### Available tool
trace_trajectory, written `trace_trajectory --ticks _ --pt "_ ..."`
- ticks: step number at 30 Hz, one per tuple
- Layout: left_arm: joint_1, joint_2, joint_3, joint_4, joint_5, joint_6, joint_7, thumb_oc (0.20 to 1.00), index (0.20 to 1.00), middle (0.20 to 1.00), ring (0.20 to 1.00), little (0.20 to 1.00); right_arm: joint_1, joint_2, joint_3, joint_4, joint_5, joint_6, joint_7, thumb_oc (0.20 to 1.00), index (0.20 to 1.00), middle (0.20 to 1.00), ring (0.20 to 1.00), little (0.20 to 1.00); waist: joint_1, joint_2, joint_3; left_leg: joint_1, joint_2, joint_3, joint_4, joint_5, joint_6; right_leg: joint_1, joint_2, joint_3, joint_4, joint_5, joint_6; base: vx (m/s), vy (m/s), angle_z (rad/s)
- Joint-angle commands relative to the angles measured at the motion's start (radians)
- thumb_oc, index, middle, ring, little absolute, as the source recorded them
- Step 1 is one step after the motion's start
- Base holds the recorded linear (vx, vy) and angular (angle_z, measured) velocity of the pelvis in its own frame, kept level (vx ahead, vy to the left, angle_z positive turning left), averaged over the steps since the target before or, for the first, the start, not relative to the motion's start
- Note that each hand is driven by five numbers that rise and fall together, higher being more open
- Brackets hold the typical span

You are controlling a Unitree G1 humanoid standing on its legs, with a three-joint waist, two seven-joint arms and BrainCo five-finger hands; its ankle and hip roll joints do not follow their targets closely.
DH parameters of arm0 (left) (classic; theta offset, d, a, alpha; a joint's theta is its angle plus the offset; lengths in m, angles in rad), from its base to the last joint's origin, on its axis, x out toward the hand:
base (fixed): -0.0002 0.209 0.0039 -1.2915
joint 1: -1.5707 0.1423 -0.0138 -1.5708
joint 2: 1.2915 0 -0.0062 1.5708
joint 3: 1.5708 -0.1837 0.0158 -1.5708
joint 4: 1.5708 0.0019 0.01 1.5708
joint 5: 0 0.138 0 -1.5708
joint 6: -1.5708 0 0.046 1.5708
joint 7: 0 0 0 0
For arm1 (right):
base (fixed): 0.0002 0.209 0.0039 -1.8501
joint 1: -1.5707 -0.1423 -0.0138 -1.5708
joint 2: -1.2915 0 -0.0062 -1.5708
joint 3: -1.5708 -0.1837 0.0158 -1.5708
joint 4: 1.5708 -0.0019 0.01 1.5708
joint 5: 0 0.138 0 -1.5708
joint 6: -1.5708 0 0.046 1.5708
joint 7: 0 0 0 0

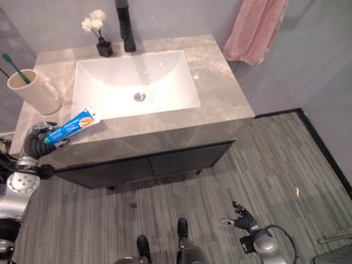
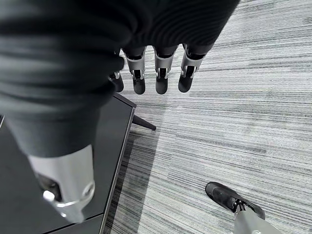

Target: Put brush and paste in cup on sink, flatten towel.

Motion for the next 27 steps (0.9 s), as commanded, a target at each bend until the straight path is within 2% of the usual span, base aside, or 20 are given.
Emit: trace_trajectory --ticks 1,2,5,27 --pt "-0.058 -0.030 -0.035 0.032 0.048 -0.010 0.028 0.200 0.200 0.200 0.200 0.200 -0.012 -0.004 0.015 -0.037 -0.009 -0.041 -0.030 1.000 1.000 1.000 1.000 1.000 -0.021 -0.014 -0.001 0.005 0.060 -0.046 0.013 -0.054 -0.030 0.041 -0.108 -0.047 0.006 -0.003 0.119 0.00 0.000 0.00" --pt "-0.066 -0.009 -0.035 0.009 0.112 -0.008 0.059 0.200 0.200 0.200 0.200 0.200 -0.012 -0.004 0.017 -0.040 -0.006 -0.045 -0.034 1.000 1.000 1.000 1.000 1.000 -0.021 -0.015 -0.001 0.005 0.061 -0.048 0.013 -0.054 -0.032 0.042 -0.107 -0.048 0.006 -0.004 0.119 0.00 0.000 0.00" --pt "-0.078 0.008 -0.034 -0.015 0.148 -0.006 0.085 0.200 0.200 0.200 0.200 0.200 -0.012 -0.004 0.021 -0.038 -0.001 -0.047 -0.041 1.000 1.000 1.000 1.000 1.000 -0.021 -0.014 -0.005 0.007 0.062 -0.050 0.013 -0.056 -0.033 0.046 -0.107 -0.052 0.006 -0.008 0.119 0.00 0.000 0.00" --pt "-0.143 0.045 0.039 -0.132 0.150 -0.027 0.192 0.200 0.200 0.200 0.200 0.200 0.002 0.000 0.045 -0.046 0.022 -0.050 -0.044 1.000 1.000 1.000 1.000 1.000 -0.025 -0.004 -0.024 0.041 0.066 -0.040 0.013 -0.066 -0.039 0.076 -0.106 -0.049 0.006 -0.020 0.119 0.00 0.000 0.00"
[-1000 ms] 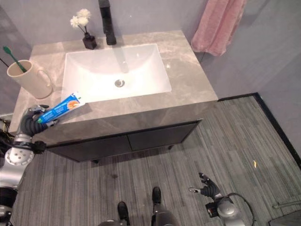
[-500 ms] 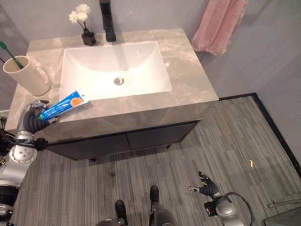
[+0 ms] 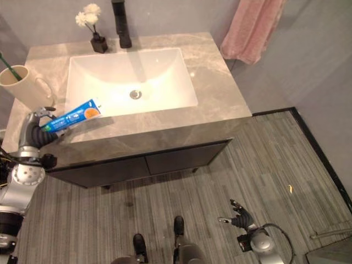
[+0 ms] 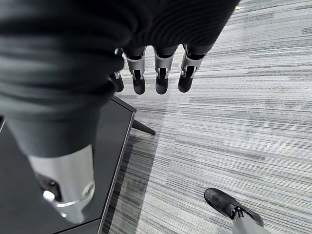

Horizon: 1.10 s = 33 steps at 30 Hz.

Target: Put brush and paste in cup on sink, flatten towel.

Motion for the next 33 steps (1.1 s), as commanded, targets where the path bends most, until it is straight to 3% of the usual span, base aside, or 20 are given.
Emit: trace_trajectory --ticks 1,7,14,19,25,27,29,31,33 --pt "-0.095 0.039 0.056 -0.031 0.027 -0.053 0.086 0.200 0.200 0.200 0.200 0.200 0.010 -0.006 0.008 -0.054 0.033 -0.038 -0.015 1.000 1.000 1.000 1.000 1.000 -0.015 0.013 -0.056 0.022 0.058 -0.039 0.013 -0.065 -0.038 0.054 -0.111 -0.037 0.006 -0.013 0.123 0.00 0.000 0.00" --pt "-0.124 0.052 0.061 -0.101 0.037 -0.054 0.086 0.200 0.200 0.200 0.200 0.200 0.004 -0.011 -0.053 -0.149 0.130 -0.053 -0.029 1.000 1.000 1.000 1.000 1.000 -0.020 0.018 -0.063 0.035 0.057 -0.039 0.013 -0.070 -0.036 0.067 -0.111 -0.036 0.006 -0.017 0.123 0.00 -0.007 -0.03" --pt "-0.187 0.094 0.044 -0.126 0.047 -0.055 0.054 0.200 0.200 0.200 0.200 0.200 -0.006 -0.073 -0.236 -0.418 0.186 -0.090 -0.086 1.000 1.000 1.000 1.000 1.000 -0.032 0.026 -0.080 0.063 0.057 -0.039 0.013 -0.082 -0.034 0.094 -0.113 -0.035 0.006 -0.024 0.123 0.00 -0.003 -0.01" --pt "-0.229 0.109 0.017 -0.115 0.008 -0.046 0.020 0.200 0.200 0.200 0.200 0.200 -0.125 -0.112 -0.255 -0.578 0.278 -0.114 -0.092 1.000 1.000 1.000 1.000 1.000 -0.027 0.027 -0.094 0.086 0.059 -0.033 0.013 -0.089 -0.033 0.113 -0.110 -0.033 0.006 -0.030 0.122 0.00 0.000 0.00" --pt "-0.311 0.130 -0.045 -0.083 -0.040 -0.046 0.023 0.200 0.200 0.200 0.200 0.200 -0.345 -0.138 -0.127 -0.577 0.353 -0.128 -0.102 1.000 1.000 1.000 1.000 1.000 -0.009 0.028 -0.097 0.094 0.058 -0.025 0.013 -0.088 -0.032 0.118 -0.109 -0.030 0.006 -0.028 0.122 -0.01 0.000 -0.04" --pt "-0.369 0.150 -0.100 -0.068 -0.056 -0.037 0.025 0.200 0.200 0.200 0.200 0.200 -0.464 -0.101 -0.025 -0.540 0.464 -0.121 -0.099 1.000 1.000 1.000 1.000 1.000 0.007 0.031 -0.098 0.093 0.058 -0.026 0.013 -0.084 -0.032 0.119 -0.110 -0.032 0.006 -0.025 0.121 -0.01 -0.002 -0.02" --pt "-0.392 0.153 -0.119 -0.055 -0.065 -0.037 0.030 0.200 0.200 0.200 0.200 0.200 -0.500 -0.074 -0.002 -0.509 0.493 -0.125 -0.102 1.000 1.000 1.000 1.000 1.000 0.012 0.031 -0.094 0.091 0.058 -0.028 0.013 -0.082 -0.031 0.118 -0.110 -0.035 0.006 -0.025 0.120 0.00 0.000 0.00" --pt "-0.458 0.155 -0.178 -0.020 -0.093 -0.023 0.044 0.200 0.200 0.200 0.200 0.200 -0.631 0.053 0.113 -0.402 0.684 -0.130 -0.114 1.000 1.000 1.000 1.000 1.000 0.028 0.037 -0.089 0.088 0.057 -0.033 0.013 -0.078 -0.032 0.120 -0.111 -0.039 0.006 -0.024 0.118 -0.01 -0.002 0.02" --pt "-0.479 0.163 -0.191 -0.013 -0.104 -0.019 0.046 0.200 0.200 0.200 0.200 0.200 -0.663 0.080 0.146 -0.384 0.737 -0.125 -0.105 1.000 1.000 1.000 1.000 1.000 0.033 0.035 -0.087 0.081 0.056 -0.033 0.013 -0.072 -0.032 0.113 -0.112 -0.040 0.006 -0.020 0.116 -0.02 -0.010 0.01"
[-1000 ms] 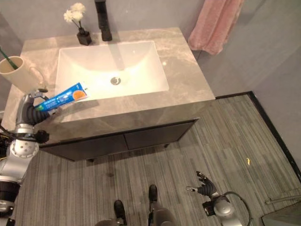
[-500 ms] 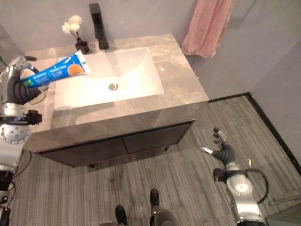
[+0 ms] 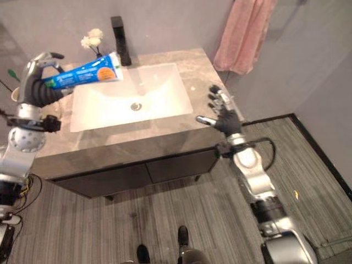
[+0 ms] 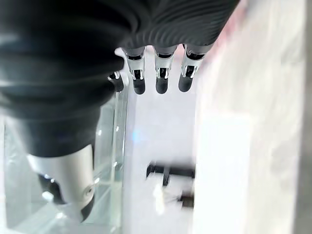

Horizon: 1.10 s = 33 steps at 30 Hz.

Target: Put brush and paste in cup on sink, flatten towel.

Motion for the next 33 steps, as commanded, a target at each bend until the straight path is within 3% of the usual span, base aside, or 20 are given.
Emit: trace_trajectory --ticks 1,9,19,33 --pt "-0.194 0.066 -0.049 0.048 -0.070 -0.006 0.062 0.200 0.200 0.200 0.200 0.200 -0.083 0.075 0.065 0.007 0.243 -0.044 -0.001 1.000 1.000 1.000 1.000 1.000 0.023 -0.010 -0.052 -0.001 0.045 -0.053 0.012 -0.058 -0.024 0.044 -0.128 -0.053 0.005 -0.018 0.126 0.00 0.000 0.00" --pt "-0.388 0.044 -0.169 0.087 -0.114 -0.003 0.132 0.200 0.200 0.200 0.200 0.200 -0.295 0.254 0.131 0.145 0.426 -0.092 -0.041 1.000 1.000 1.000 1.000 1.000 0.051 0.004 -0.041 -0.058 0.043 -0.092 0.012 -0.033 -0.030 0.018 -0.136 -0.085 0.005 -0.015 0.119 -0.02 -0.013 0.14" --pt "-0.556 0.042 -0.262 0.152 -0.155 -0.025 0.190 0.200 0.200 0.200 0.200 0.200 -0.469 0.366 0.117 0.318 0.563 -0.137 -0.032 1.000 1.000 1.000 1.000 1.000 0.088 0.005 -0.046 -0.077 0.041 -0.117 0.012 -0.024 -0.032 0.015 -0.139 -0.106 0.005 -0.018 0.118 0.02 -0.003 0.08" --pt "-0.605 -0.032 -0.304 0.173 -0.180 -0.067 0.204 0.200 0.200 0.200 0.200 0.200 -0.663 0.418 0.117 0.403 0.481 -0.183 -0.083 1.000 1.000 1.000 1.000 1.000 0.114 -0.001 -0.053 -0.090 0.040 -0.149 0.012 -0.020 -0.035 0.021 -0.142 -0.130 0.005 -0.027 0.113 0.02 0.003 0.05"
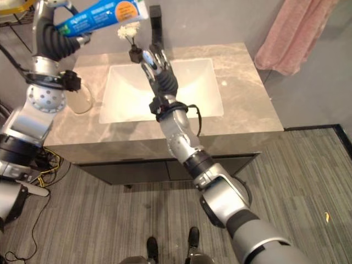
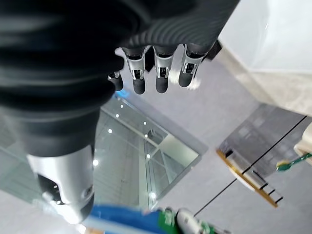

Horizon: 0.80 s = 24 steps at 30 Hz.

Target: Put brush and paste in cup on sink, flatten towel.

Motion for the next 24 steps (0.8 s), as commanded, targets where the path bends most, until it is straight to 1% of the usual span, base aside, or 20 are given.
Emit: trace_trajectory --ticks 1,5,9,16,24 --pt "-0.198 0.020 -0.046 0.052 -0.047 -0.062 0.051 0.200 0.200 0.200 0.200 0.200 -0.150 0.055 -0.036 0.077 -0.071 -0.057 -0.006 1.000 1.000 1.000 1.000 1.000 0.016 -0.048 -0.032 -0.012 0.043 -0.051 0.012 -0.028 -0.035 0.057 -0.126 -0.037 -0.001 -0.026 0.134 0.01 0.003 0.10" --pt "-0.189 0.026 -0.048 0.047 -0.049 -0.069 0.045 0.200 0.200 0.200 0.200 0.200 -0.181 0.053 -0.020 0.083 -0.105 -0.051 -0.017 1.000 1.000 1.000 1.000 1.000 0.019 -0.052 -0.034 -0.012 0.043 -0.056 0.012 -0.028 -0.035 0.059 -0.126 -0.041 -0.001 -0.028 0.132 0.02 -0.001 0.06" --pt "-0.170 0.032 -0.044 0.038 -0.052 -0.078 0.037 0.200 0.200 0.200 0.200 0.200 -0.198 0.052 -0.004 0.081 -0.105 -0.045 -0.007 1.000 1.000 1.000 1.000 1.000 0.017 -0.056 -0.035 -0.008 0.043 -0.059 0.012 -0.029 -0.036 0.065 -0.124 -0.040 -0.001 -0.032 0.129 0.02 -0.002 0.03" --pt "-0.129 0.035 -0.035 0.013 -0.058 -0.091 0.024 0.200 0.200 0.200 0.200 0.200 -0.213 0.054 -0.012 0.085 -0.099 -0.055 -0.012 1.000 1.000 1.000 1.000 1.000 0.019 -0.056 -0.036 -0.002 0.045 -0.067 0.012 -0.029 -0.037 0.075 -0.123 -0.046 -0.001 -0.037 0.126 0.01 -0.006 0.03" --pt "-0.113 -0.015 -0.038 0.022 -0.068 -0.094 0.021 0.200 0.200 0.200 0.200 0.200 -0.247 0.047 -0.060 0.052 -0.134 -0.101 -0.061 1.000 1.000 1.000 1.000 1.000 0.017 -0.050 -0.043 0.008 0.044 -0.074 0.012 -0.034 -0.036 0.091 -0.123 -0.050 -0.001 -0.043 0.124 0.01 -0.007 0.04"
